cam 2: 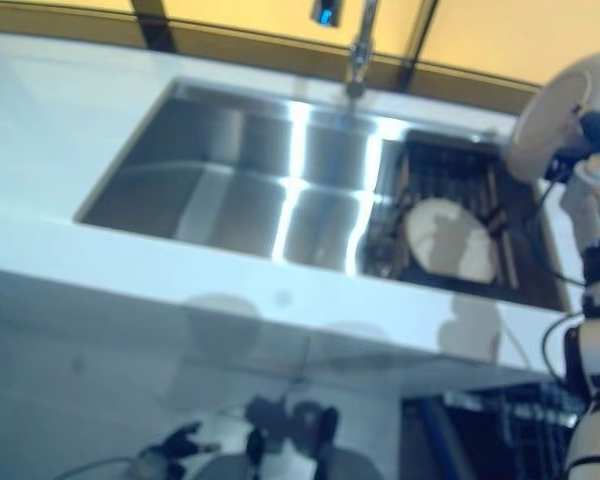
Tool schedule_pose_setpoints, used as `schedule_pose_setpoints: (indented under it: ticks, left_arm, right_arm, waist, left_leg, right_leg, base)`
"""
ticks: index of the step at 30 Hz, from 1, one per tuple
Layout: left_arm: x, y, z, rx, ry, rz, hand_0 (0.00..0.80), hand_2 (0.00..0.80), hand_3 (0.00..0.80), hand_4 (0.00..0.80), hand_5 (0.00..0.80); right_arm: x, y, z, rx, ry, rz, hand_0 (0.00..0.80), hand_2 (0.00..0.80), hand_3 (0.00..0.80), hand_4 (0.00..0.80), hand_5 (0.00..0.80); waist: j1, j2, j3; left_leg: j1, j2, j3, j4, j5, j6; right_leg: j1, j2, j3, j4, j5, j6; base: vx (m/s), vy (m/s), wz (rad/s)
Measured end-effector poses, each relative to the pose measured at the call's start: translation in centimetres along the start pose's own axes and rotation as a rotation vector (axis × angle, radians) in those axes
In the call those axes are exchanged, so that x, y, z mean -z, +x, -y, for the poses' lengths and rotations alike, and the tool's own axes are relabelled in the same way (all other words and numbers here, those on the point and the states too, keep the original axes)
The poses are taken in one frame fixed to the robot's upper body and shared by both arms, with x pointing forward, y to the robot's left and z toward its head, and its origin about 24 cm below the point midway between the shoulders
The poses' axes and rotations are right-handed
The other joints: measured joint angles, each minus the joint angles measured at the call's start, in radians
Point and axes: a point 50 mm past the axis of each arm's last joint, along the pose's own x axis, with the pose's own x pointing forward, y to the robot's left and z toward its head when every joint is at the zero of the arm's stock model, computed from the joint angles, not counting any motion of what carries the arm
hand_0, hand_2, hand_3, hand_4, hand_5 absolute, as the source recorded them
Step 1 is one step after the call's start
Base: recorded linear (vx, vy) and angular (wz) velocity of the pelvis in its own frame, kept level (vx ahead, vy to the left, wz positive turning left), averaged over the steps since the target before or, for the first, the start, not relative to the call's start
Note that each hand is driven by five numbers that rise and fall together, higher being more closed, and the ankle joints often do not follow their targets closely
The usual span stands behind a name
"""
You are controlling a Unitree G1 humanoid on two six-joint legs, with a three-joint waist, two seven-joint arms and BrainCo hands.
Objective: Take plates into dishwasher
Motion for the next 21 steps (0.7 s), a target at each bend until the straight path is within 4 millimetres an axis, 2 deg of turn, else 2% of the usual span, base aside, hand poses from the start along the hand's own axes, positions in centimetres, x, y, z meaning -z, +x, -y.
schedule_pose_setpoints:
  ticks: [4, 6, 9, 11, 13, 14, 16, 17, 18, 19, 20, 21]
  left_arm:
    - [0.4, -0.1, 0.0, 0.0, -0.008, -0.011, 0.0, 0.0, 0.0, 0.0, 0.0]
    - [0.6, -0.1, 0.0, 0.0, -0.007, -0.016, 0.0, 0.0, 0.0, 0.0, 0.0]
    - [1.0, -0.2, -0.1, -0.002, -0.006, -0.025, 0.0, 0.0, 0.0, 0.0, 0.0]
    - [1.1, -0.3, -0.1, -0.004, -0.006, -0.029, 0.0, 0.0, 0.0, 0.0, 0.0]
    - [1.4, -0.4, -0.3, -0.009, -0.012, -0.037, 0.0, 0.0, 0.0, 0.0, 0.0]
    - [1.5, -0.4, -0.4, -0.017, -0.029, -0.037, 0.0, 0.0, 0.0, 0.0, 0.0]
    - [1.4, -0.4, -0.9, -0.039, -0.065, -0.036, 0.0, 0.0, 0.0, 0.0, 0.0]
    - [1.6, -0.4, -1.1, -0.047, -0.08, -0.042, 0.0, 0.0, 0.0, 0.0, 0.0]
    - [1.9, -0.5, -1.1, -0.048, -0.08, -0.05, 0.0, 0.0, 0.0, 0.0, 0.0]
    - [2.2, -0.6, -0.9, -0.049, -0.1, -0.059, 0.0, 0.0, 0.0, 0.0, 0.0]
    - [2.6, -0.6, -0.5, -0.043, -0.108, -0.075, 0.0, 0.0, 0.0, 0.0, 0.0]
    - [3.1, -0.7, -0.4, -0.04, -0.105, -0.094, 0.0, 0.0, 0.0, 0.0, 0.0]
  right_arm:
    - [-0.7, -0.1, -0.1, -0.007, 0.021, 0.053, 0.8, 0.8, 0.8, 0.8, 0.8]
    - [-1.3, -0.2, -0.2, -0.016, 0.027, 0.095, 0.8, 0.8, 0.8, 0.8, 0.8]
    - [-3.3, -0.7, 0.0, -0.021, -0.015, 0.227, 0.8, 0.8, 0.8, 0.8, 0.8]
    - [-3.9, -1.7, 0.5, -0.025, -0.108, 0.347, 0.8, 0.8, 0.8, 0.8, 0.8]
    - [-4.0, -2.9, 1.2, -0.02, -0.163, 0.439, 0.8, 0.8, 0.8, 0.8, 0.8]
    - [-3.5, -3.6, 1.9, -0.011, -0.177, 0.478, 0.8, 0.8, 0.8, 0.8, 0.8]
    - [-1.3, -5.3, 3.8, 0.016, -0.162, 0.487, 0.8, 0.8, 0.8, 0.8, 0.8]
    - [0.6, -6.1, 4.9, 0.032, -0.151, 0.461, 0.8, 0.8, 0.8, 0.8, 0.8]
    - [2.9, -6.9, 5.7, 0.044, -0.146, 0.413, 0.8, 0.8, 0.8, 0.8, 0.8]
    - [4.7, -7.7, 6.3, 0.061, -0.12, 0.373, 0.8, 0.8, 0.8, 0.8, 0.8]
    - [7.4, -8.8, 7.0, 0.077, -0.103, 0.313, 0.8, 0.8, 0.8, 0.8, 0.8]
    - [9.8, -10.1, 7.3, 0.075, -0.083, 0.251, 0.8, 0.8, 0.8, 0.8, 0.8]
  waist:
    - [-0.017, -0.015, -0.037]
    - [-0.021, -0.025, -0.057]
    - [-0.048, -0.034, -0.079]
    - [-0.057, -0.041, -0.093]
    - [-0.075, -0.049, -0.1]
    - [-0.079, -0.05, -0.1]
    - [-0.1, -0.048, -0.101]
    - [-0.116, -0.048, -0.101]
    - [-0.136, -0.048, -0.102]
    - [-0.148, -0.042, -0.101]
    - [-0.181, -0.035, -0.11]
    - [-0.192, -0.031, -0.116]
  left_leg:
    - [0.001, -0.006, 0.01, -0.011, 0.004, 0.006]
    - [0.015, -0.009, 0.028, -0.02, 0.005, 0.008]
    - [0.018, -0.016, 0.05, -0.028, 0.008, 0.015]
    - [0.022, -0.02, 0.058, -0.033, 0.007, 0.019]
    - [0.035, -0.024, 0.078, -0.038, 0.007, 0.023]
    - [0.032, -0.018, 0.086, -0.04, 0.008, 0.026]
    - [0.027, -0.001, 0.111, -0.041, 0.013, 0.034]
    - [0.028, 0.004, 0.124, -0.045, 0.016, 0.039]
    - [0.028, 0.003, 0.139, -0.048, 0.019, 0.043]
    - [0.027, 0.007, 0.148, -0.063, 0.02, 0.056]
    - [0.028, 0.009, 0.164, -0.068, 0.021, 0.059]
    - [0.022, 0.01, 0.18, -0.068, 0.021, 0.059]
  right_leg:
    - [-0.001, -0.004, 0.008, 0.0, 0.003, 0.006]
    - [-0.005, -0.003, 0.028, 0.0, 0.008, 0.011]
    - [-0.009, -0.007, 0.047, 0.0, 0.015, 0.022]
    - [-0.013, -0.009, 0.058, 0.0, 0.022, 0.03]
    - [-0.019, -0.007, 0.075, 0.001, 0.036, 0.05]
    - [-0.023, -0.002, 0.085, 0.001, 0.054, 0.077]
    - [-0.048, 0.01, 0.102, 0.001, 0.108, 0.146]
    - [-0.056, 0.014, 0.115, 0.001, 0.133, 0.174]
    - [-0.064, 0.015, 0.126, 0.002, 0.15, 0.188]
    - [-0.067, 0.009, 0.13, 0.004, 0.149, 0.192]
    - [-0.086, 0.011, 0.13, 0.033, 0.112, 0.19]
    - [-0.096, 0.012, 0.131, 0.063, 0.068, 0.172]
  base:
    - [-0.108, 0.119, -0.06]
    - [-0.132, 0.128, -0.25]
    - [-0.127, 0.124, -0.19]
    - [-0.12, 0.125, -0.18]
    - [-0.11, 0.11, -0.25]
    - [-0.12, 0.095, -0.38]
    - [-0.15, 0.099, -0.37]
    - [-0.16, 0.099, -0.35]
    - [-0.16, 0.111, -0.31]
    - [-0.135, 0.106, -0.32]
    - [-0.125, 0.107, -0.37]
    - [-0.09, 0.077, -0.55]
